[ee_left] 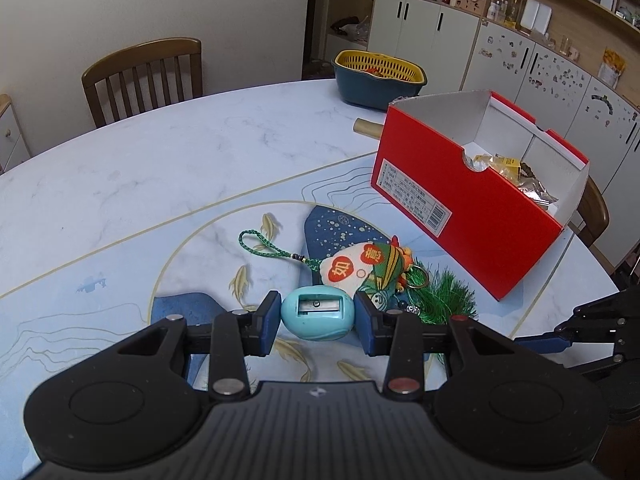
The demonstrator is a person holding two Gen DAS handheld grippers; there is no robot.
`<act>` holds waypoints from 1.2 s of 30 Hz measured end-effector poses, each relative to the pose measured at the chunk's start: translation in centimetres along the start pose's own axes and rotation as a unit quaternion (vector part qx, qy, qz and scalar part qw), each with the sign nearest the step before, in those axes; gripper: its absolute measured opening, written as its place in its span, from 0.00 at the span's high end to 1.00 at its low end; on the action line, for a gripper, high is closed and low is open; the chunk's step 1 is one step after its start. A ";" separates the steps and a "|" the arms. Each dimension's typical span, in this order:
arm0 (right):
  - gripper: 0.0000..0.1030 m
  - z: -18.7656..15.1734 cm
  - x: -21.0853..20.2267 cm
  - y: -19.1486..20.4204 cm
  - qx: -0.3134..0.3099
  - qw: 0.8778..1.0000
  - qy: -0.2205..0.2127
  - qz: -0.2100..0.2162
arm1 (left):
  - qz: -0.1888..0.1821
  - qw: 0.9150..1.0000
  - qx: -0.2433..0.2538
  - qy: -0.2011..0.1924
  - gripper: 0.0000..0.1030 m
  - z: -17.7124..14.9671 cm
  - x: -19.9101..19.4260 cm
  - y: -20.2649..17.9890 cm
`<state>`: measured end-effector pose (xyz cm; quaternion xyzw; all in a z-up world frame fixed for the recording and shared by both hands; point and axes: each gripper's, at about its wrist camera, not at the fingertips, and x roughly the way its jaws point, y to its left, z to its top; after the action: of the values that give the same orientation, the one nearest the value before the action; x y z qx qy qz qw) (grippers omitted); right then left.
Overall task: Organize objects
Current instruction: 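Carry the sharpener and green stone over the shoebox with both tools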
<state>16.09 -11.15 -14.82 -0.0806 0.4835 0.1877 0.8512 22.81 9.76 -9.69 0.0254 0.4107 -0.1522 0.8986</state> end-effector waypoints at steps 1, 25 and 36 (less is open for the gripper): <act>0.78 -0.1 -0.2 -0.1 0.005 1.000 -0.003 0.006 | 0.000 1.000 0.000 0.000 0.63 0.0 0.0 0.0; 0.81 3.7 -11.9 -7.7 0.087 0.987 -0.132 0.028 | -0.062 0.996 0.056 -0.029 0.63 5.4 -0.3 -7.8; 0.81 5.7 -12.4 -15.2 0.108 0.981 -0.162 0.000 | -0.067 0.994 0.085 -0.017 0.63 8.9 2.1 -14.5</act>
<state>20.93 -26.24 -1.98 0.0434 0.3565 0.1448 0.9220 26.35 -6.09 -4.28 0.0715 0.3815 -0.2471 0.8878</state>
